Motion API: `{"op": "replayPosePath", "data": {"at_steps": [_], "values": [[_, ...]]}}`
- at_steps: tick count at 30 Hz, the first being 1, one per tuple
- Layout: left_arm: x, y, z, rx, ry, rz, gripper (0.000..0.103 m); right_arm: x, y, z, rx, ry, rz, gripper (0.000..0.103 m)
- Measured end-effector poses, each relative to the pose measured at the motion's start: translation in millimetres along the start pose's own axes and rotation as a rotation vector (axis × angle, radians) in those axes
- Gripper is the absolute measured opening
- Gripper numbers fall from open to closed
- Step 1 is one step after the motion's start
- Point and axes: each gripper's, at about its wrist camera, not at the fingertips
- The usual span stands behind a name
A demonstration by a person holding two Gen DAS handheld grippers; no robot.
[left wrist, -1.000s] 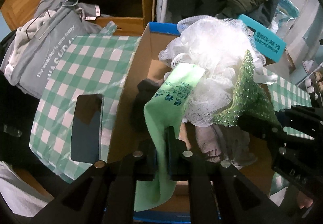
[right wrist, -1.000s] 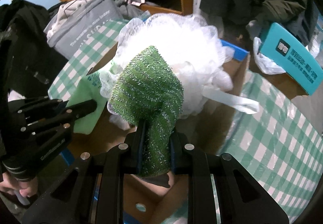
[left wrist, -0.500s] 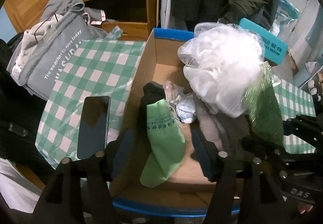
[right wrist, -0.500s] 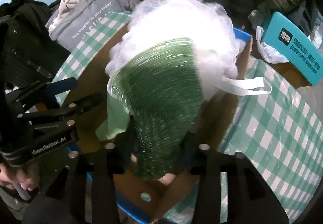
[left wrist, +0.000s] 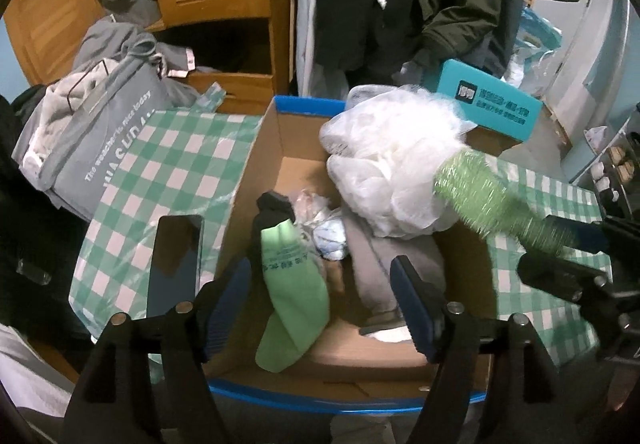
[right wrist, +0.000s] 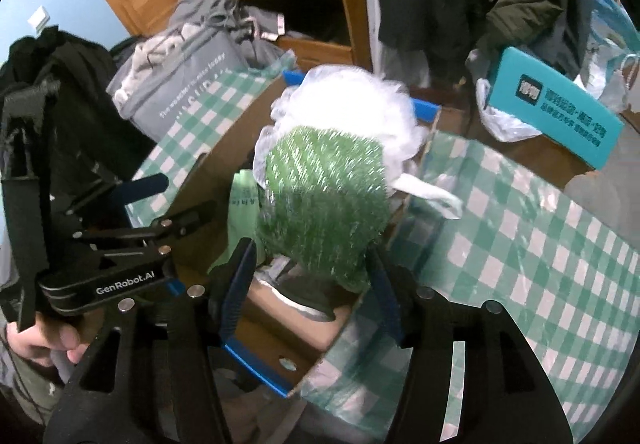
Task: Organize soft objects
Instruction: 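Open the left tool to drop the sock while the right tool lowers the scrubber into the box, then open the right tool to release the green scrubber pad into the box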
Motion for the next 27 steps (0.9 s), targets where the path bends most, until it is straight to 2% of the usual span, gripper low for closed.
{"op": "replayPosePath", "data": {"at_steps": [6,16,22,27], "values": [[0,-12,-9,0.021,-0.017,0.019,0.076,5,-12,-21,0.002,-0.047,0.033,0.06],[0,-22,-11,0.018,-0.027,0.03,0.078,14,-27,-17,-0.058,-0.059,0.109,0.061],[-1,-21,-4,-0.001,-0.026,0.027,0.078,17,-49,-12,0.098,-0.049,0.148,0.061],[-2,-21,7,-0.028,-0.016,0.037,0.078,21,-76,8,0.165,-0.021,0.227,0.061]]}}
Point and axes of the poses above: each gripper's, at about its wrist camera, not at the fingertips, and z roughly the way its jaws point, y to its left, x to its underside, and after that the axes turned 13 degrees about -z, right-handed
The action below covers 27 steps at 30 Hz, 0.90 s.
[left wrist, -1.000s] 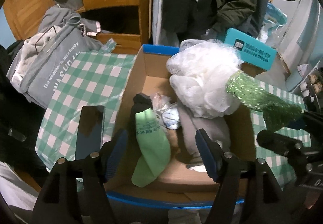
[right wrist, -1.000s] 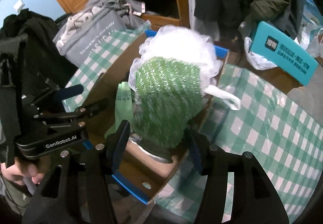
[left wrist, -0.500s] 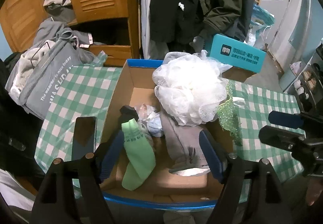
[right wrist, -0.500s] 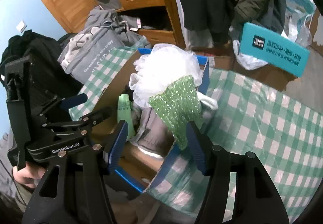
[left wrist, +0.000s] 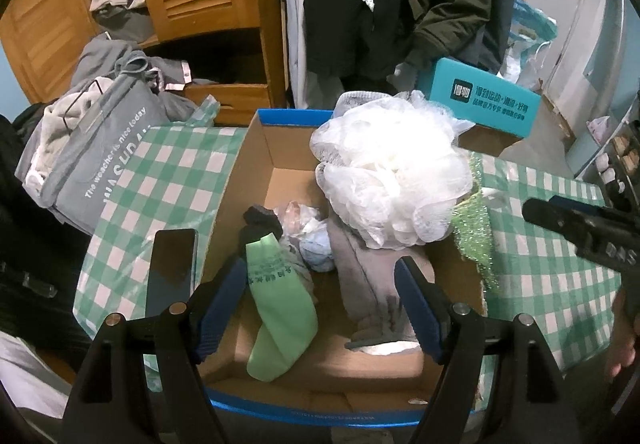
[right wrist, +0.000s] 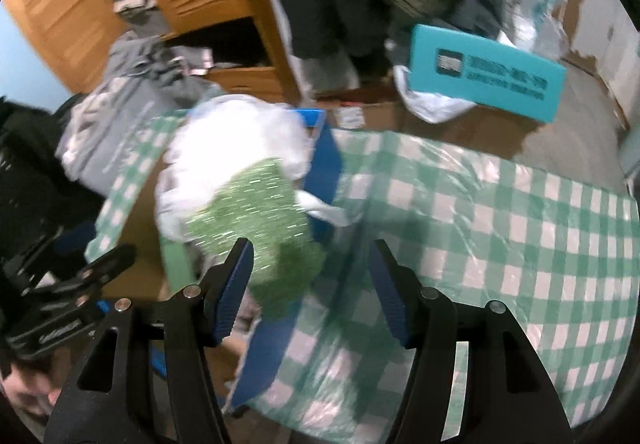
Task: Organize soft objects
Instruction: 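Open the right tool to release the green scrubber pad into the box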
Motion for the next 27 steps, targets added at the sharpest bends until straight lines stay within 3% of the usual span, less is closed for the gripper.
{"op": "replayPosePath", "data": {"at_steps": [12,27], "values": [[-4,7,18,-0.032,0.013,-0.013,0.078,-11,6,45,0.052,0.058,-0.031,0.061],[-8,13,3,-0.022,-0.016,-0.027,0.08,3,85,59,0.02,0.124,-0.32,0.061]]}}
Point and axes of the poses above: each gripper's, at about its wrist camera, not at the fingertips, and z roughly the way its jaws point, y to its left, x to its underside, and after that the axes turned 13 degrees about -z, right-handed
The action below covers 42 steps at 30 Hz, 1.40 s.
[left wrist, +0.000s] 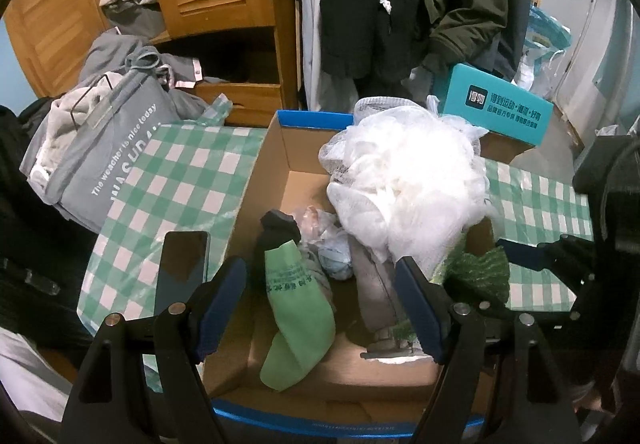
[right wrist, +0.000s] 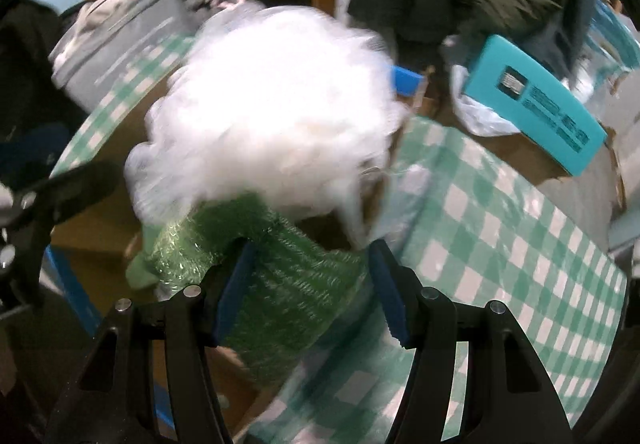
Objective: Organize soft objects
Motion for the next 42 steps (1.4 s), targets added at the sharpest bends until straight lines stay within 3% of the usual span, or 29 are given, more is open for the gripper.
{"op": "replayPosePath", "data": {"at_steps": [6,19,27,30,42], "values": [[3,4,-6,0.002,-0.009,0.001,0.081,6,6,-15,-0.018,-0.017,-0.006,0.061],[4,0,-33,0.041,-0.048,0.005,0.081,17,-10,-75,-0.005,-0.142,0.057,0.061],[7,-10,-56,0.062,-0.089,0.032,0.094,20,-17,-99,0.032,-0.192,0.072,0.062],[9,-12,-61,0.062,-0.103,0.039,0.099,21,-20,-107,0.044,-0.217,0.083,0.066],[12,-20,-64,0.041,-0.105,0.05,0.1,28,-30,-119,0.071,-0.241,0.112,0.069]]}}
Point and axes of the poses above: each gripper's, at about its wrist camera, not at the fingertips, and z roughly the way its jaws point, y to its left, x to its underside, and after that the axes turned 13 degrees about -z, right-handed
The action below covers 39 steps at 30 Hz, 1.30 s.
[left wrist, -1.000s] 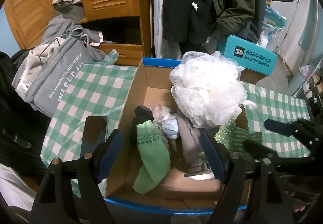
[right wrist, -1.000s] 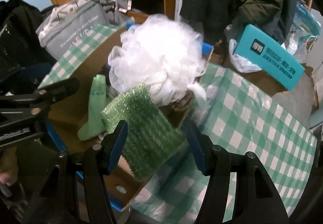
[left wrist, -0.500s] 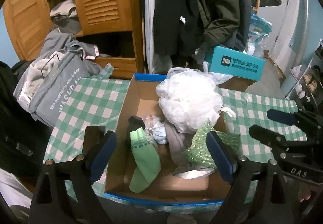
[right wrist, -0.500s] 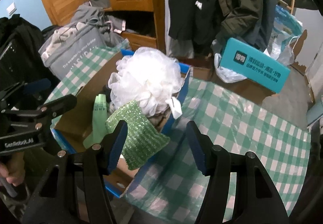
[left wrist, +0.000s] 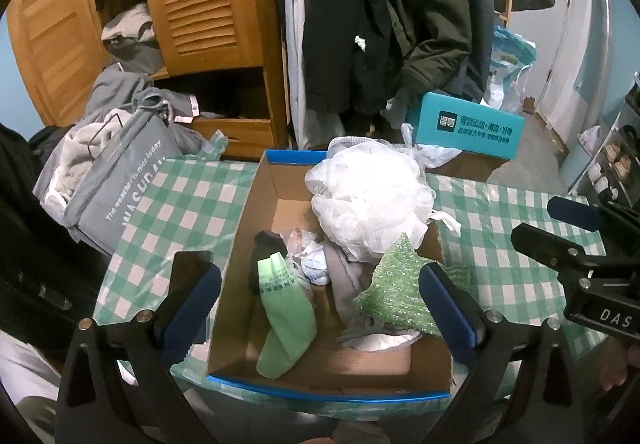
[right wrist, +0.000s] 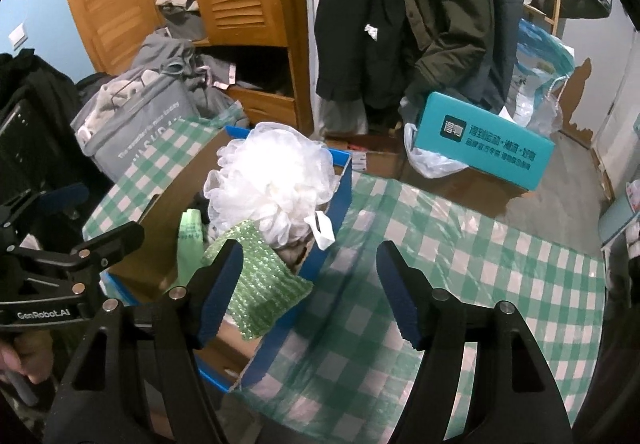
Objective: Organize soft objects
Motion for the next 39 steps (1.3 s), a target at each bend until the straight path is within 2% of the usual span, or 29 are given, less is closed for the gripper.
{"op": "replayPosePath", "data": {"at_steps": [12,39], "values": [[0,-1,8,0.01,0.035,-0.003,0.1,2,-4,-2,0.0,-0.002,0.007,0.069],[1,-3,14,0.013,0.052,0.002,0.1,6,-8,0,0.0,-0.001,0.015,0.069]]}}
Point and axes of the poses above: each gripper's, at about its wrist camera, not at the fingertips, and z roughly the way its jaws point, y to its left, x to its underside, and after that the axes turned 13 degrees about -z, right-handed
